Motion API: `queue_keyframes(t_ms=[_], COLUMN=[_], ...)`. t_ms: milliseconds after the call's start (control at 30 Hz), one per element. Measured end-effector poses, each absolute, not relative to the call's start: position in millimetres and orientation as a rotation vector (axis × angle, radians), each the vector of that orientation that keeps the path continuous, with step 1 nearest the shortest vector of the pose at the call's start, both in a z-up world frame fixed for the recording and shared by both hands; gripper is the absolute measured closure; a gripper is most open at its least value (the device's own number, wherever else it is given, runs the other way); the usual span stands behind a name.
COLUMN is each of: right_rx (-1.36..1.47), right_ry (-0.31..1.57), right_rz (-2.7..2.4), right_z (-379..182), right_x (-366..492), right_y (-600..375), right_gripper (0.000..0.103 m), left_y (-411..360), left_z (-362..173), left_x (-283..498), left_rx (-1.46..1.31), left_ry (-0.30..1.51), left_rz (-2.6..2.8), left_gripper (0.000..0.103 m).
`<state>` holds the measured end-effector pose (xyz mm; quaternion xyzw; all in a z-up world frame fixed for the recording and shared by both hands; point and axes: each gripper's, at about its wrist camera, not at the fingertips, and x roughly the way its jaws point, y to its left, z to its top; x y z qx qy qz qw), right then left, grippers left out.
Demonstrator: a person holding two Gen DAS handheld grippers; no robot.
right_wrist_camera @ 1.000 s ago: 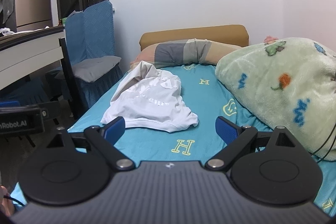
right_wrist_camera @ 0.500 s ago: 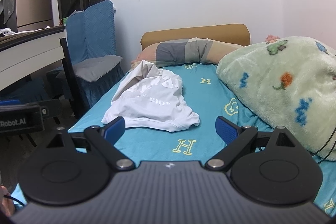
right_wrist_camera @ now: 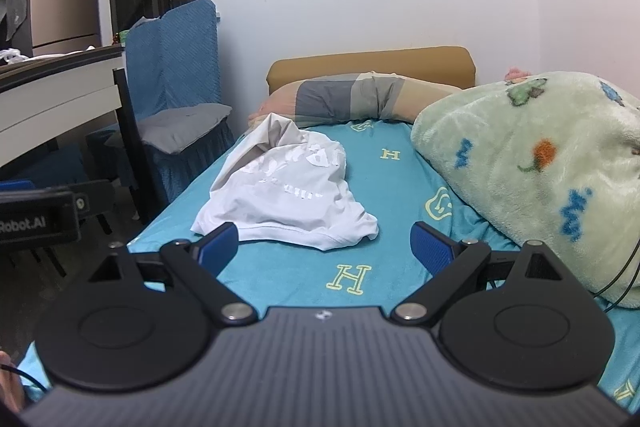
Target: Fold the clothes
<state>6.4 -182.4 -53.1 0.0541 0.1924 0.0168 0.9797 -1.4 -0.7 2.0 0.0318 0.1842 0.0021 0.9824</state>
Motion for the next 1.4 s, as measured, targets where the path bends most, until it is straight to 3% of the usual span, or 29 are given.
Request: queue_keyframes(t_ms=[500, 700, 767, 800, 833, 1167, 1200, 1233, 1267, 1400], right_rx=[0.065, 0.033, 0.016, 0.015, 0.010, -0.035, -0.025, -0.016, -0.027, 0.008], right_ry=[0.360, 0.425, 0.502, 0.533, 0.554, 0.634, 0.627, 0.620, 0.606, 0.486], right_rz=[-0.023, 0.038, 0.049, 0.052, 0.054, -0.004, -0.006, -0.007, -0.025, -0.032], right_z=[-57.0, -72.8, -90.9, -100.9, -110.6, -173.6, -172.7, -171.7, -168.9, -139.3], right_x=[6.5, 56.2, 86.0, 99.6, 112.8, 207.0, 208.9, 210.8, 211.1, 199.1], right_y=[-177.3, -167.7, -163.8, -163.1, -162.5, -158.4, -159.3, -160.2, -160.4, -171.4], right_gripper=[0.009, 0.009, 0.013, 0.025, 0.028, 0.029, 0.037, 0.064, 0.078, 0.086], left_y=[9.8, 30.8, 38.1, 40.9, 43.4, 65.3, 66.5, 66.9, 66.5, 57.7], left_z=[10.3, 15.2, 14.5, 12.9, 11.1, -28.4, -33.7, -38.9, -43.7, -50.8], left_x=[1.1, 16.5, 23.8, 28.0, 32.3, 92.5, 97.3, 101.4, 104.1, 103.6], left_rx=[0.073, 0.037, 0.024, 0.027, 0.032, -0.037, -0.046, -0.049, -0.047, -0.013], left_ry=[0.349, 0.369, 0.389, 0.394, 0.399, 0.514, 0.532, 0.549, 0.562, 0.562], left_rz=[0.075, 0.112, 0.119, 0.116, 0.112, 0.099, 0.086, 0.074, 0.062, 0.021], left_gripper=[0.000, 0.000, 0.000, 0.000, 0.000, 0.000, 0.000, 0.000, 0.000, 0.000])
